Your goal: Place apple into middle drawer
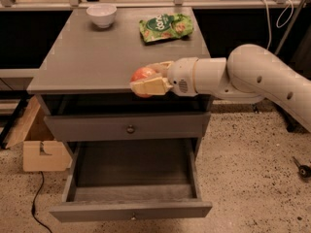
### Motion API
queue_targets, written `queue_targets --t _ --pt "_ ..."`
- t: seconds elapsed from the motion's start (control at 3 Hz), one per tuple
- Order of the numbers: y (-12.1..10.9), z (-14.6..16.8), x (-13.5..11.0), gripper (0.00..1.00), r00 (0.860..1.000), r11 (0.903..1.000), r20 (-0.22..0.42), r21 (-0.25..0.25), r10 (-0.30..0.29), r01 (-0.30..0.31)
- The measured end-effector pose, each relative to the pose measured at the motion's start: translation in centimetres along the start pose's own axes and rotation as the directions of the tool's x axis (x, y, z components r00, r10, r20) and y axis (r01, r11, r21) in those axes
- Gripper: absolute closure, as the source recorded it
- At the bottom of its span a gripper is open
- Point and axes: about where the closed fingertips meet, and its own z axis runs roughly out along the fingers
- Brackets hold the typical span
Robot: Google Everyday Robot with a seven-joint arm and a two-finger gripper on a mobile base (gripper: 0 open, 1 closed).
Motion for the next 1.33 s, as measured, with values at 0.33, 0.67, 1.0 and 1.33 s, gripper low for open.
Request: queue_targets --t 0.33,0.67,1.0,1.33 --pt "1.3 0.1 3.2 1.00 0.998 0.9982 -0.029 0.001 0.060 -0.060" --pt "3.8 -0.4 8.0 1.00 0.987 0.9875 -0.053 0.043 0.154 -0.152" --pt "5.8 -0.2 15.1 1.00 0.960 0.9584 -0.062 0.103 0.273 -0.266" --pt "5.9 1.9 21.6 1.00 0.932 0.9284 -0.058 0.133 0.357 -0.347"
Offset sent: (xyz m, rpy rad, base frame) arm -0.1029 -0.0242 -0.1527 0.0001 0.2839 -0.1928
